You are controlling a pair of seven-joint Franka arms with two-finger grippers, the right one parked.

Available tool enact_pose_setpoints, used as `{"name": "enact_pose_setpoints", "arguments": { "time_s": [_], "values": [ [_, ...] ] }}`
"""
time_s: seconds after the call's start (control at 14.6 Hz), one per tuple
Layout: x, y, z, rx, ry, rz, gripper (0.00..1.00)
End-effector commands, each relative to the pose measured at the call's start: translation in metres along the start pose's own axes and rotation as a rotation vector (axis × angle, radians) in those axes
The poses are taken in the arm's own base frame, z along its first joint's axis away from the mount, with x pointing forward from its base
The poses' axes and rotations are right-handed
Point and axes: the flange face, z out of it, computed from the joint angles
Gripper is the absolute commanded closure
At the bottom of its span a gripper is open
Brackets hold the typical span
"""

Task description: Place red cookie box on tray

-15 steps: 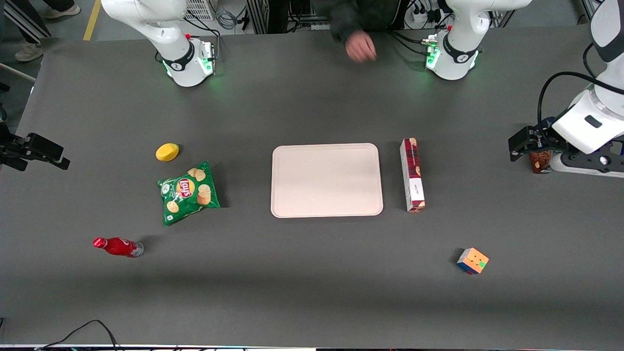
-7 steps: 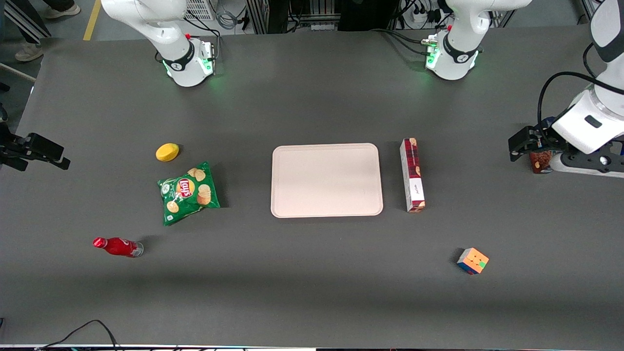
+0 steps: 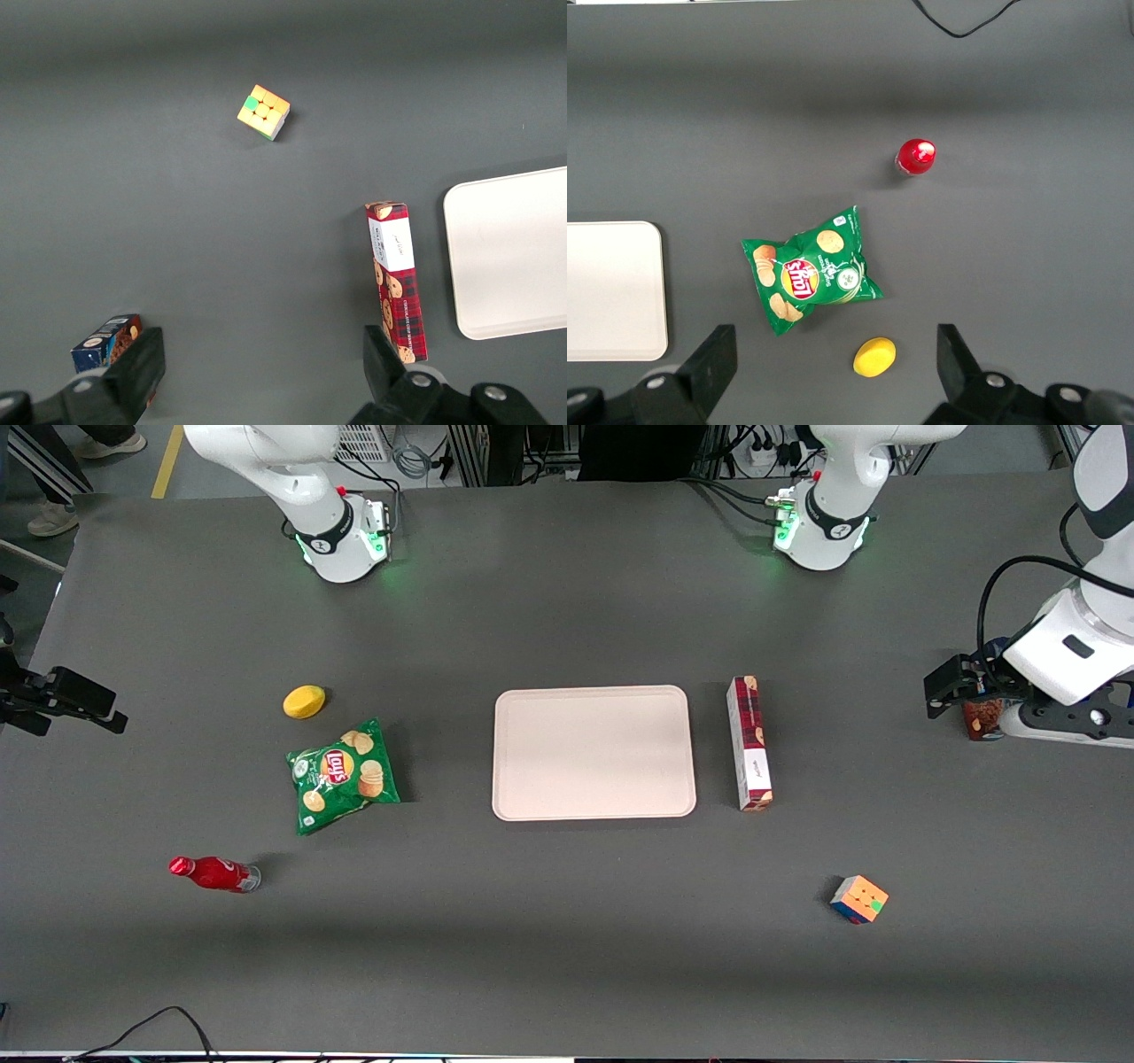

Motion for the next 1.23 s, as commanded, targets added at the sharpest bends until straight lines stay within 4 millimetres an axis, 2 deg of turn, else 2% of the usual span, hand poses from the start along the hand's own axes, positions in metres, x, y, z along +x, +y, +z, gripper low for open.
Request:
{"name": "enact_pose_setpoints", "arguments": {
  "time_s": [0.0, 0.62, 0.96, 1.17],
  "values": [
    [0.0, -0.002, -0.003, -0.002, -0.022, 0.011, 0.0],
    [-0.003, -0.001, -0.005, -0.004, -0.041, 0.011, 0.0],
    [-0.008, 0.004, 0.004, -0.013, -0.094, 0.006, 0.0],
    [-0.013, 0.01, 0.02, -0.016, -0.138, 0.002, 0.0]
  ]
}}
